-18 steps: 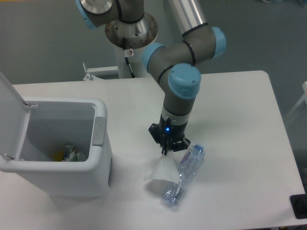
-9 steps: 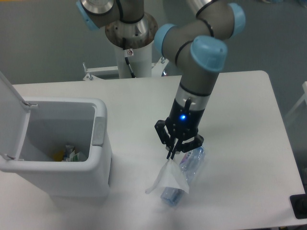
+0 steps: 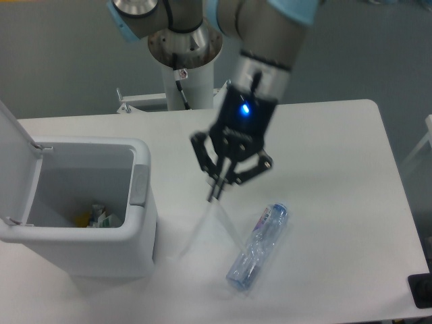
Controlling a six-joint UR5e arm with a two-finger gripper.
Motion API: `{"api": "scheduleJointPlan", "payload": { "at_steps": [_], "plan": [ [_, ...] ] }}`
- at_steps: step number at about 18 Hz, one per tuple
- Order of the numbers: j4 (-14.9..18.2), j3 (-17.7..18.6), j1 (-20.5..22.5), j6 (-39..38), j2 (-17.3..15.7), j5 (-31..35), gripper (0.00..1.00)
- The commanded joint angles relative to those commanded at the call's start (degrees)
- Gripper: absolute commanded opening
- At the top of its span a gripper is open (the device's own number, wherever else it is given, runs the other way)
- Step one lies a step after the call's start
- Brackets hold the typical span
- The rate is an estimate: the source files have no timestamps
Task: Place the trash in the trash can
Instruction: 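Lift the tissue and carry it over the white bin, then open the gripper to drop the tissue into the bin, then move the gripper back down over the clear water bottle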
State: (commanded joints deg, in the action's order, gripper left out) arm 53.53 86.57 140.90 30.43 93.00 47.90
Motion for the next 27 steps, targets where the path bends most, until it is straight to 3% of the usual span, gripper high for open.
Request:
{"api": "scheduleJointPlan", "payload": {
  "at_steps": [7, 8, 9, 11, 12, 18, 21, 24, 27],
  "plan": [
    [-0.4, 5.8, -8.1, -1.3, -2.1, 0.6, 0.01],
    [-0.6, 6.8, -8.8, -1.1, -2.2, 0.6, 0.06],
    [-0.8, 7.7, -9.1, -0.8, -2.6, 0.6, 0.21],
    [-1.1, 8.4, -9.2, -0.7, -2.6, 0.5, 0.8],
    [-1.2, 8.3, -9.2, -0.7, -2.5, 0.5, 1.0],
    [-1.2, 7.8, -8.8, -0.6, -2.1, 0.6, 1.0],
    [-3.7, 7.3, -4.7, -0.8, -1.4, 0.8, 1.0],
    [-4.7, 6.8, -0.3, -0.7, 0.8, 2.2, 1.0],
    [-5.0, 3.9, 3.0, 0.4, 5.8, 2.3, 1.0]
  ]
}}
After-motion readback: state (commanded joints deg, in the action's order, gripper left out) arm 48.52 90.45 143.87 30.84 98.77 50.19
